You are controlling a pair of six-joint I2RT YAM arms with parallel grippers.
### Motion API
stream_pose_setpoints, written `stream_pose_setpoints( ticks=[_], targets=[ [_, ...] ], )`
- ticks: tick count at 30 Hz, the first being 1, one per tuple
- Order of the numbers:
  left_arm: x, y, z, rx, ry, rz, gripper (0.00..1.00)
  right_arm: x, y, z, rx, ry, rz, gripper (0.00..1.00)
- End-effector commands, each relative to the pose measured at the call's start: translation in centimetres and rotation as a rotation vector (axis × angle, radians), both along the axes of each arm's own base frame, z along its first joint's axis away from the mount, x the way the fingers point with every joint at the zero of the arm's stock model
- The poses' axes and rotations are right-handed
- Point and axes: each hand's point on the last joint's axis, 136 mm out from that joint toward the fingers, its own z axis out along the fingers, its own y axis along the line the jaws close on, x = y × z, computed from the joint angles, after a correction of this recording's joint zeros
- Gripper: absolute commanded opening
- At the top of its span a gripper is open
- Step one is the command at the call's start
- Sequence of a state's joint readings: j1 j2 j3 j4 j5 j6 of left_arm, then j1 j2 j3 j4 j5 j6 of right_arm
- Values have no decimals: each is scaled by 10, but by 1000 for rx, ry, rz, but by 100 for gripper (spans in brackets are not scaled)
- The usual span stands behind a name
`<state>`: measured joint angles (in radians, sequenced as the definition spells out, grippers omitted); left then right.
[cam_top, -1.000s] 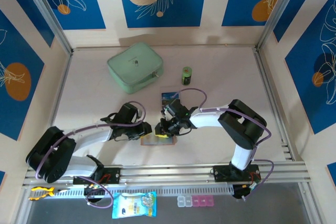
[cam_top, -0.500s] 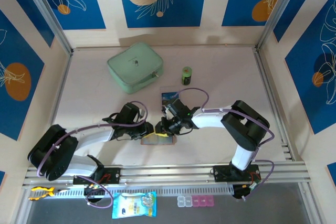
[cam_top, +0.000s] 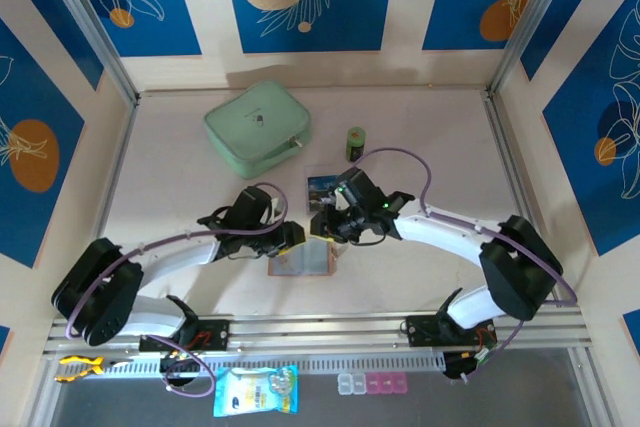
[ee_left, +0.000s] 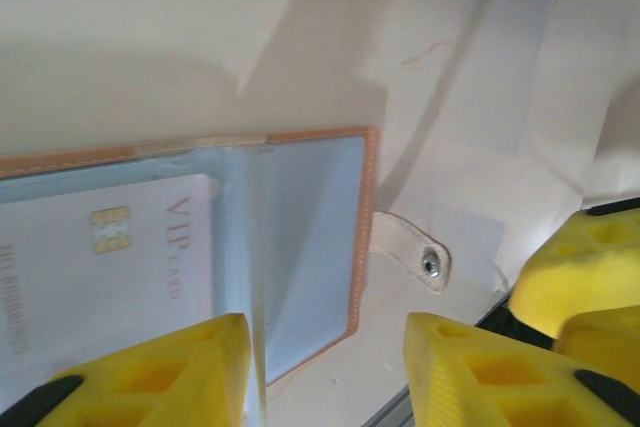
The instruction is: Take the credit cards out of the card holder
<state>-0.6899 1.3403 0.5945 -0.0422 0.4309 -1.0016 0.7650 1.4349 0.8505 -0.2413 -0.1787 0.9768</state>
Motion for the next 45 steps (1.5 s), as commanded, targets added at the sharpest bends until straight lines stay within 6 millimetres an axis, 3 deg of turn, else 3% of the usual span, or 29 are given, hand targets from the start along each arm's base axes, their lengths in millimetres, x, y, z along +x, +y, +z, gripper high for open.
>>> stream_pose_setpoints(
  ticks=[1,6,12,22,31,39,45],
  targets=[
    [-2,-13,6,-9,10,-34,48,-3,-20,1,-26,11,-24,27],
    [0,-28,5,-15,15,-56,56,-2,-44,5,-30,-2,-75,28],
    [1,-44,1,-11,22,-92,59,-4,-66,6,-32,-6,-118,29],
    [0,-51,-6,3,30,-107,61,-9,-71,2,-12,7,-131,31],
    [2,-26,-5,48,4,-65,61,-7,-54,-1,5,19,-95,31],
    [4,16,-6,85,-8,11,58,-8,-20,-4,7,36,-16,29],
    [0,48,-12,119,2,61,47,-11,11,-9,3,52,52,26]
  ],
)
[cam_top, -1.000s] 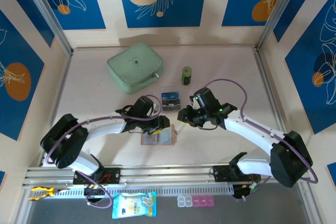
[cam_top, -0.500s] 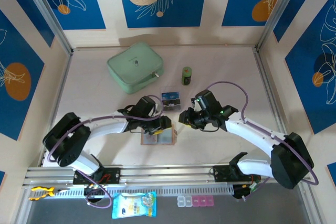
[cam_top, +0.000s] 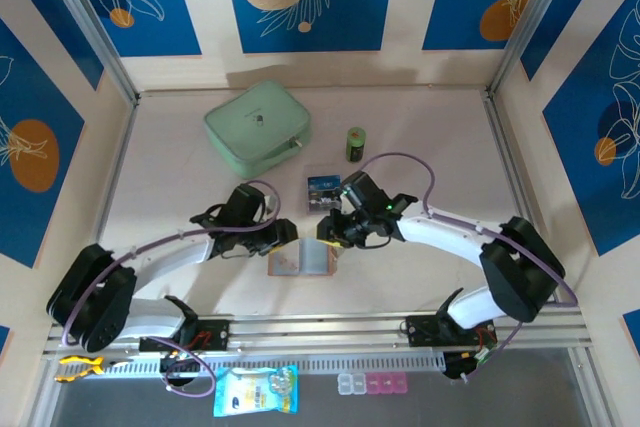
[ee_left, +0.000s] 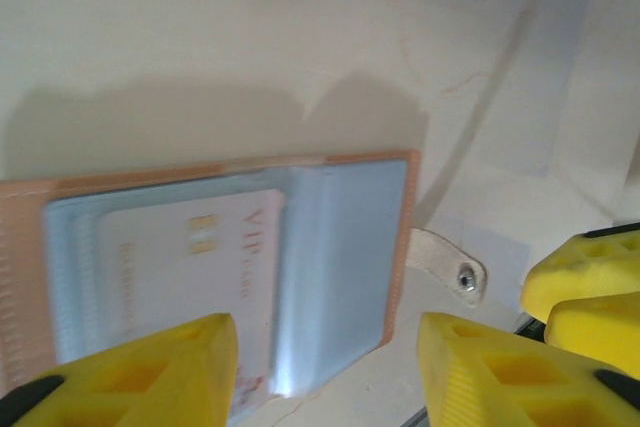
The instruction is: Take the credit cards out of the card holder
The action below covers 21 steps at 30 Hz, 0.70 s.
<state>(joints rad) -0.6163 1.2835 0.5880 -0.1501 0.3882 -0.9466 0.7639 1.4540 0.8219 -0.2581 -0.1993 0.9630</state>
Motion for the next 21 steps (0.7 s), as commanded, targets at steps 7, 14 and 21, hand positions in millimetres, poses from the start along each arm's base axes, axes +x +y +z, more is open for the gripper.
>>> stream_pose_setpoints(
  ticks=[7,14,21],
  targets=[
    [-16,31,-18,48,33,25,28,-2,46,0,40,25,91,23],
    [-20,33,-27,57,53,12,13,-5,59,-19,25,63,116,22],
    [-27,41,-41,88,70,18,9,-9,62,-36,6,87,124,23]
  ],
)
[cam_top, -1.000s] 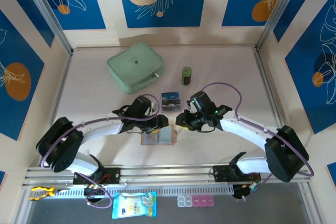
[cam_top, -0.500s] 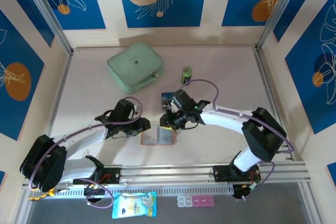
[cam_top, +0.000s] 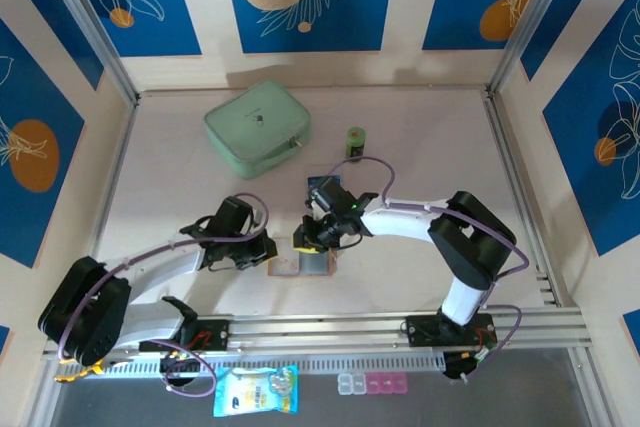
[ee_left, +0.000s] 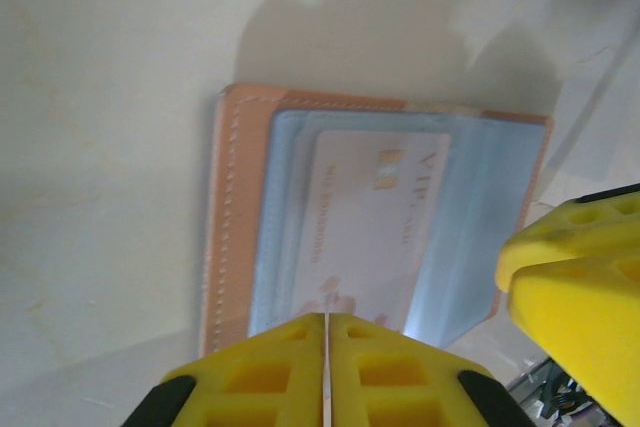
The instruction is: Take the credit cards out of the card holder
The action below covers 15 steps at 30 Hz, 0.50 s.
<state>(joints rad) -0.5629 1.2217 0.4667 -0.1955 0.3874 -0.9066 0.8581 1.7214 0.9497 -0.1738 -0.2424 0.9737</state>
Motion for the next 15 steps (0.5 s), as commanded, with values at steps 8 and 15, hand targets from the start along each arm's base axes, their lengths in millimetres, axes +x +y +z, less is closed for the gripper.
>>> stream_pose_setpoints(
  ticks=[8,15],
  targets=[
    [-4,5,-15,13,16,-8,9,-5,11,-10,10,37,20,23],
    [-6,8,-19,21,26,-2,9,-7,10,-19,-6,52,22,23]
  ],
)
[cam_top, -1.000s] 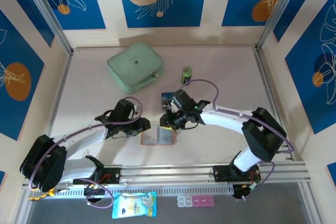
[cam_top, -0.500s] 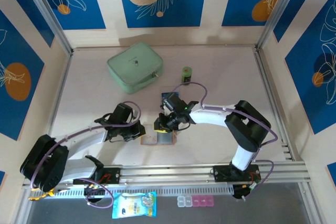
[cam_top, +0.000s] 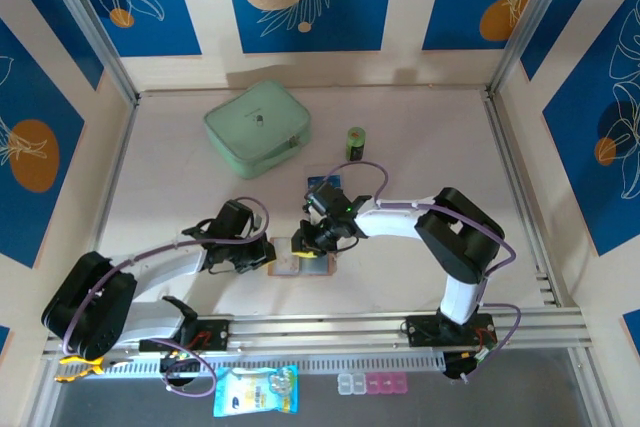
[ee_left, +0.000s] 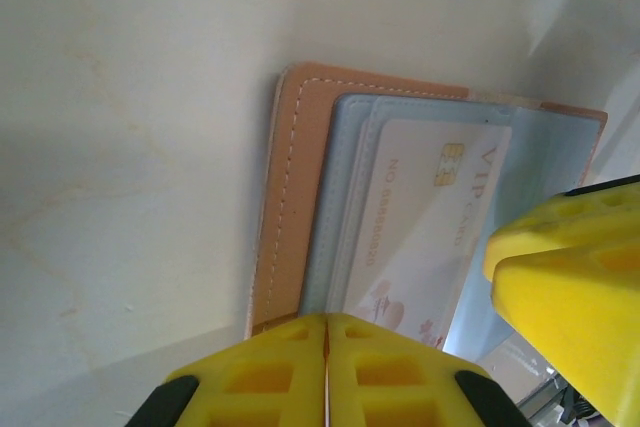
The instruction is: Take the credit cards out of the card holder
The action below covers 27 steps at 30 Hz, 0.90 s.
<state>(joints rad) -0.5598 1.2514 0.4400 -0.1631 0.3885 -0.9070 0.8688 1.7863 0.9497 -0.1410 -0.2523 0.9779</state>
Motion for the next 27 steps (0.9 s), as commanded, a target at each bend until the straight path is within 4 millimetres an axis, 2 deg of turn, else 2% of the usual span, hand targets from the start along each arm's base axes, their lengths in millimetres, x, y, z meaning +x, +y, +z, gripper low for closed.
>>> stream_pose_setpoints(
  ticks=[1,17,27],
  targets=[
    [-3,5,-7,9,7,-6,9,-3,5,-1,9,23,8,23],
    [-6,4,-11,3,28,-13,7,-8,11,-9,24,51,18,20],
    [9,3,17,2,-54,6,8,-11,5,-12,2,55,17,20]
  ],
)
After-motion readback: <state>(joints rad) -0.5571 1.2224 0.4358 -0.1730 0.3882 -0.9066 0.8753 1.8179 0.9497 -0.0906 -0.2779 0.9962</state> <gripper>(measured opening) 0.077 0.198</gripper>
